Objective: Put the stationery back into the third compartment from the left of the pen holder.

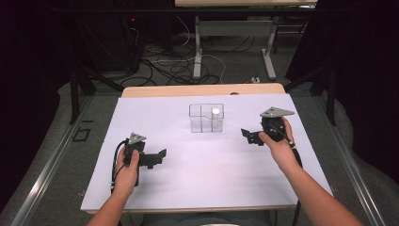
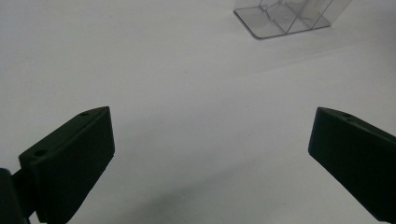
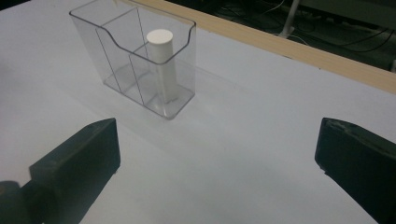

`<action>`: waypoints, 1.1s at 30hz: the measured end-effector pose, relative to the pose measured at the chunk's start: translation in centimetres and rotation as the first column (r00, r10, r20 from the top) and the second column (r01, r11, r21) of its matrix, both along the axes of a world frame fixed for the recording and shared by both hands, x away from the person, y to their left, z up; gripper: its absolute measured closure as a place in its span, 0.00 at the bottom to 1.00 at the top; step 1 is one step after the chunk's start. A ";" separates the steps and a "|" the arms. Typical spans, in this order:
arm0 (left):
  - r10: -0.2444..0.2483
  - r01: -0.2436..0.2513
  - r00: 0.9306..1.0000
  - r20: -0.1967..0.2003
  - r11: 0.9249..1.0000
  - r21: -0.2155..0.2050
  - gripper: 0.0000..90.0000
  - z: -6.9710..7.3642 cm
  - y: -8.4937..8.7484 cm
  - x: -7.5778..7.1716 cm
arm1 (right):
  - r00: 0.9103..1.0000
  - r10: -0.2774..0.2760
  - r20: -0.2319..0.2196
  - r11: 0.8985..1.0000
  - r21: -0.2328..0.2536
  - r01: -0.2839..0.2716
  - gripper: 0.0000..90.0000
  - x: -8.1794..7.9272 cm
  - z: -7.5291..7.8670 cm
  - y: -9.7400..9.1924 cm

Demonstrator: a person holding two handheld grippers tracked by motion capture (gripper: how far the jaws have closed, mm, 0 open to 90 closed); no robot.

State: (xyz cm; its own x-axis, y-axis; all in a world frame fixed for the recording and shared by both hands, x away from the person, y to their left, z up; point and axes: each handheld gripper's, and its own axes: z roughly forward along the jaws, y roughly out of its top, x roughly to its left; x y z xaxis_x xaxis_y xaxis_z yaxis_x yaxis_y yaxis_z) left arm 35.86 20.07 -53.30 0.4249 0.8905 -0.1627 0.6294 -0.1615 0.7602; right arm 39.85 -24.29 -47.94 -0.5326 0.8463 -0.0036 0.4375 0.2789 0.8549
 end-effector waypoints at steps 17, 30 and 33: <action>0.003 -0.003 1.000 -0.001 1.000 0.006 0.00 -0.1 0.1 0.0 | 0.995 -0.086 -0.046 0.996 0.029 0.087 0.00 -1.4 -4.1 -3.5; -0.001 0.001 1.000 -0.002 1.000 0.006 0.00 -0.1 0.0 0.0 | 0.988 -0.137 -0.065 0.989 0.044 0.140 0.00 -1.4 -6.0 -5.4; 0.002 -0.002 1.000 0.000 1.000 0.006 0.00 -0.1 0.0 0.1 | 0.986 -0.150 -0.068 0.987 0.040 0.153 0.00 -1.5 -6.3 -5.6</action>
